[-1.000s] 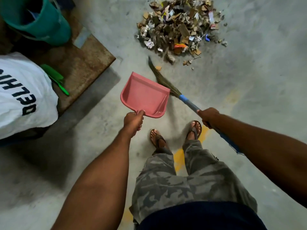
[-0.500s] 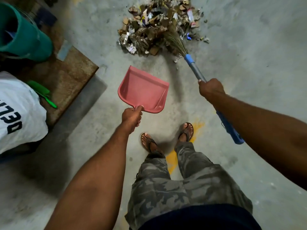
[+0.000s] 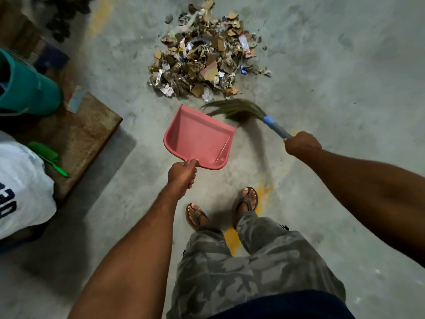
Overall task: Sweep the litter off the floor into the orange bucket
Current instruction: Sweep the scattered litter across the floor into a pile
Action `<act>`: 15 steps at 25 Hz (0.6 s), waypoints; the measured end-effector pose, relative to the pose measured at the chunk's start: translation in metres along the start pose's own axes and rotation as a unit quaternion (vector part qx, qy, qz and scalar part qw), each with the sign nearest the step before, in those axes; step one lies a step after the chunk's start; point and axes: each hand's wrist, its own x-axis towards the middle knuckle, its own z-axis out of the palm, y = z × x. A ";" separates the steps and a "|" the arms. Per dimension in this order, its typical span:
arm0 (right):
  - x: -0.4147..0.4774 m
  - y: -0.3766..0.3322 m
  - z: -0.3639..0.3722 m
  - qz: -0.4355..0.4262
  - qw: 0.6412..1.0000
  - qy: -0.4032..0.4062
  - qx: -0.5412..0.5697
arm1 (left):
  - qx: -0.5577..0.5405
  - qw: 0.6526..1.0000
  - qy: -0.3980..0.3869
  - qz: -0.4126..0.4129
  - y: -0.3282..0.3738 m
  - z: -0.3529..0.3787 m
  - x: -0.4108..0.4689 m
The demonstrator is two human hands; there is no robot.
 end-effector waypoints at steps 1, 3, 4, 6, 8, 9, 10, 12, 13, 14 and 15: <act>0.007 -0.014 -0.013 -0.014 1.000 0.019 0.004 | 0.002 1.000 0.002 0.005 0.004 0.002 0.002; 0.014 -0.037 -0.038 -0.044 0.998 0.053 0.009 | -0.005 1.000 0.009 0.014 0.017 0.005 0.005; 0.013 -0.045 -0.049 -0.053 0.996 0.068 0.012 | -0.010 1.000 0.010 0.016 0.024 0.006 0.005; 0.004 -0.050 -0.068 -0.062 0.994 0.090 0.011 | -0.013 1.000 0.006 0.021 0.043 0.006 0.005; -0.007 -0.041 -0.079 -0.061 0.993 0.102 0.006 | -0.012 0.999 -0.003 0.031 0.064 0.007 0.007; -0.014 -0.032 -0.081 -0.057 0.993 0.103 0.011 | -0.009 0.999 -0.008 0.036 0.075 0.009 0.008; -0.019 -0.023 -0.083 -0.048 0.994 0.100 0.022 | -0.005 0.999 -0.015 0.041 0.087 0.011 0.010; -0.027 -0.005 -0.085 -0.025 0.995 0.073 0.057 | -0.007 0.999 -0.021 0.046 0.108 0.016 0.011; -0.029 0.003 -0.087 -0.008 0.995 0.056 0.086 | -0.009 0.998 -0.024 0.050 0.119 0.018 0.011; -0.028 0.011 -0.088 0.013 0.992 0.040 0.121 | -0.010 0.998 -0.027 0.051 0.129 0.022 0.012; -0.026 0.018 -0.089 0.039 0.986 0.026 0.160 | -0.007 0.998 -0.029 0.050 0.139 0.025 0.013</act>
